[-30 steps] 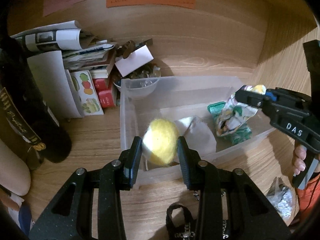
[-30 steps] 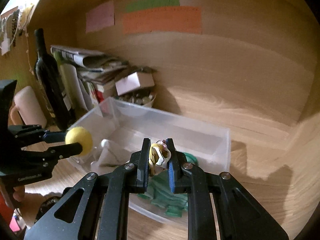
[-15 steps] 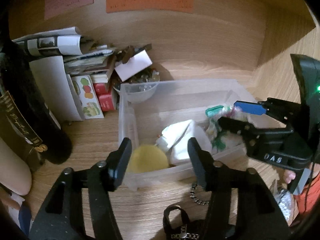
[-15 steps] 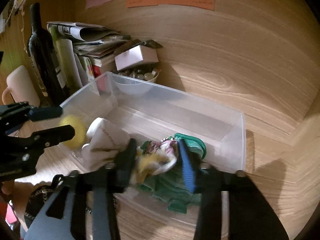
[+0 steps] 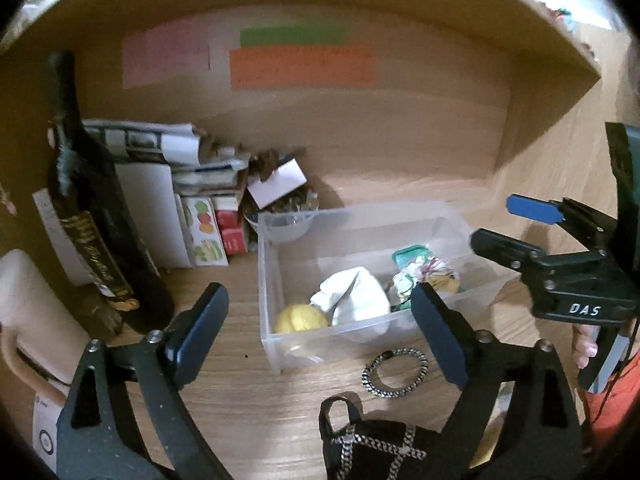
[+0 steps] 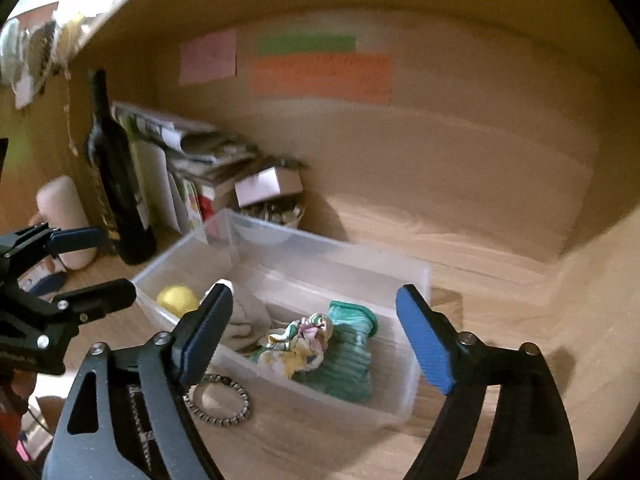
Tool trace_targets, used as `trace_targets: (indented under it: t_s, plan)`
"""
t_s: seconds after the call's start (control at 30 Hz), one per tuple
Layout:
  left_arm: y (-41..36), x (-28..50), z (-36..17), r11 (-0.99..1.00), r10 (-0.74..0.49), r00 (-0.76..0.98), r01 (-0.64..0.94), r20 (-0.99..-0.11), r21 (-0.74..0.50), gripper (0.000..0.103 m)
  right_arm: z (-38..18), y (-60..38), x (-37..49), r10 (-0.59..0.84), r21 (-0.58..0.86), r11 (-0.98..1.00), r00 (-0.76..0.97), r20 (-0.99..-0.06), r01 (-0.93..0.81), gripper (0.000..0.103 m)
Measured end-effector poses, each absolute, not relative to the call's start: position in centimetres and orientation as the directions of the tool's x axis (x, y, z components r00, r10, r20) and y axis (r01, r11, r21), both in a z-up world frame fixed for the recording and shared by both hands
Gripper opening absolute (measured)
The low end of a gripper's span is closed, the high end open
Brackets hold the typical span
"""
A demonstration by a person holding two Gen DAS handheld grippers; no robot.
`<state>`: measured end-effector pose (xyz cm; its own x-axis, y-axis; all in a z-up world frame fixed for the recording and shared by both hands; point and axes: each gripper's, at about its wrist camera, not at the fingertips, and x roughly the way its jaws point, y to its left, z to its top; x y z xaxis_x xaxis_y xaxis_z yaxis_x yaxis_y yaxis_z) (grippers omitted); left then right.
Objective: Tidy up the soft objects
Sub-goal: 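Grasp the black chain-pattern cap with the left tool while the right tool grasps the bagged grey sock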
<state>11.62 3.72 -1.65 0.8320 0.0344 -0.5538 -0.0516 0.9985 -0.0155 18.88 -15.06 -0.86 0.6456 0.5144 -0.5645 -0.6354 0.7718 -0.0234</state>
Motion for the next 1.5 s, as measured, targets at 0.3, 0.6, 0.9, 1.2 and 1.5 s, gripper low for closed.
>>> trace_targets:
  t_s: [0.3,0.6,0.9,1.2,1.5]
  plan:
    - [2.6,7.6,-1.6,0.999,0.016,0.850,-0.036,-0.527,-0.027,0.103,0.4,-20.0,14.5,0.499,-0.009,0.812,0.703,-0.507,-0.584,0.084]
    - [1.7,5.5,-6.2,0.999,-0.010,0.767,-0.026,-0.642,-0.046,0.103,-2.9,-21.8,11.6,0.465,0.034,0.837,0.677,-0.571,-0.546,0.084]
    - [1.8,4.5,-10.3,0.991,-0.066,0.704,-0.036,-0.707,-0.129,0.103,-7.8,-22.6,10.7,0.440,0.114,0.855,0.591,-0.676,-0.505,0.083]
    - [1.9,5.6,-12.9,0.981,-0.144,0.636,-0.010,-0.758,-0.195,0.079,-9.2,-22.8,9.4,0.441,0.123,0.840,0.534,-0.722,-0.529,0.071]
    - [1.1,5.9,-12.8,0.982,-0.163,0.632,0.028,-0.758,-0.188,0.026,-9.8,-22.8,9.7,0.495,0.193,0.811,0.472,-0.730,-0.552,0.033]
